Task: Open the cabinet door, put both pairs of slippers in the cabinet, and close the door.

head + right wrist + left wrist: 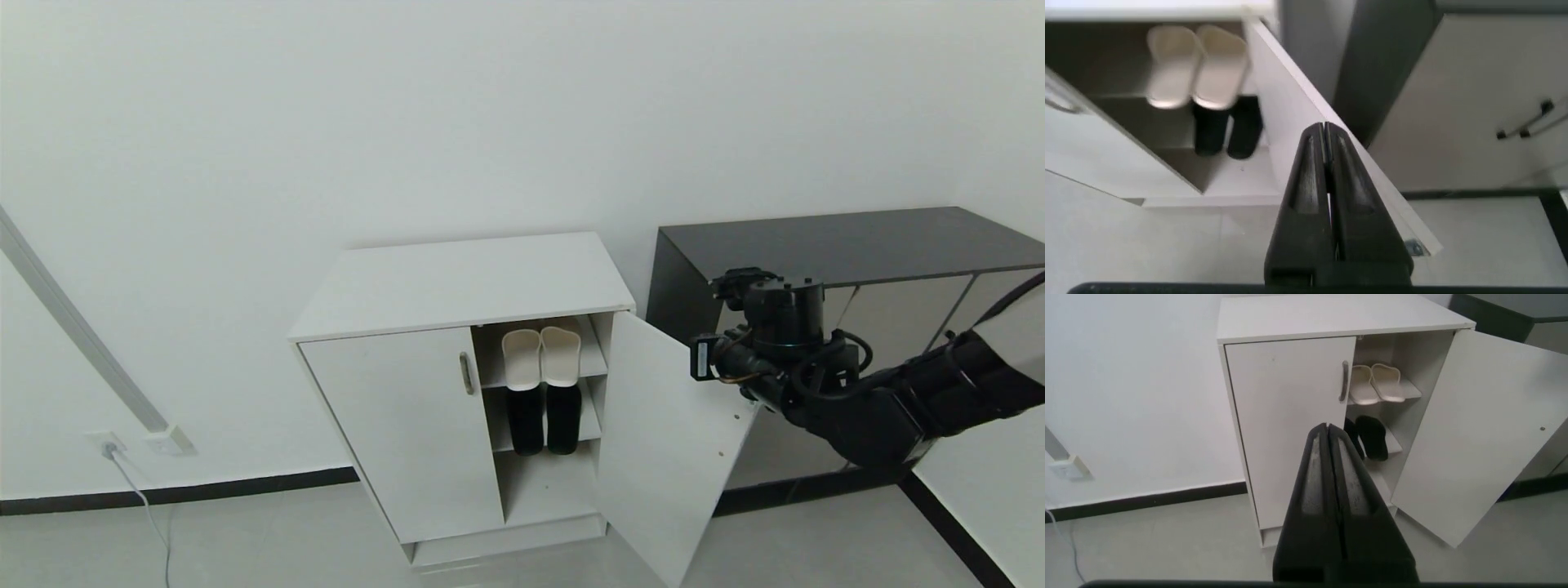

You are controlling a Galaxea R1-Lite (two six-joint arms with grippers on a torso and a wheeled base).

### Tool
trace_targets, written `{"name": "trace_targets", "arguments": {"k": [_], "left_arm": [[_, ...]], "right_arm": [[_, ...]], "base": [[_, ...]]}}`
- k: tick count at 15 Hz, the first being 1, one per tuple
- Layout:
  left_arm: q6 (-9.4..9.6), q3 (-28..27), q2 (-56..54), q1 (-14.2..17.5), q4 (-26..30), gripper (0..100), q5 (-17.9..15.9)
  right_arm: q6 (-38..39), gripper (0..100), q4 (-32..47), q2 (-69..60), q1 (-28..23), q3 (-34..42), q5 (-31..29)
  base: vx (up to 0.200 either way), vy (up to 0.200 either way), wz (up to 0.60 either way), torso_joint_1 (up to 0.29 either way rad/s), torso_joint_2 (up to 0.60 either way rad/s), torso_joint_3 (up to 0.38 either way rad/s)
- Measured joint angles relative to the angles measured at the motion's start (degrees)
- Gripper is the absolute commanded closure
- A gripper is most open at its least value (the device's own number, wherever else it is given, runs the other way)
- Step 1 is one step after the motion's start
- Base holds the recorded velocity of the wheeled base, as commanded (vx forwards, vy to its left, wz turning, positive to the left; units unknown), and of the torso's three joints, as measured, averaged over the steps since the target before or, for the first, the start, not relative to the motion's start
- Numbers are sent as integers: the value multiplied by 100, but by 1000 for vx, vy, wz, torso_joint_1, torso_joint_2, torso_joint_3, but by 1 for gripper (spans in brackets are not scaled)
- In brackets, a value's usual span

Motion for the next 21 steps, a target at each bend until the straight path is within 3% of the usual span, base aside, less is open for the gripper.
{"name": "trace_targets", "arguments": {"k": [13,21], "left_arm": [[4,5,0,0,0,100,5],[1,5,0,0,0,100,2]], "right_arm": [[13,100,-212,1224,-714,-972,383],[10,100,-76,1423,-802,-1063,427]], "base": [[0,0,0,0,0,0],[0,0,0,0,0,0]]}}
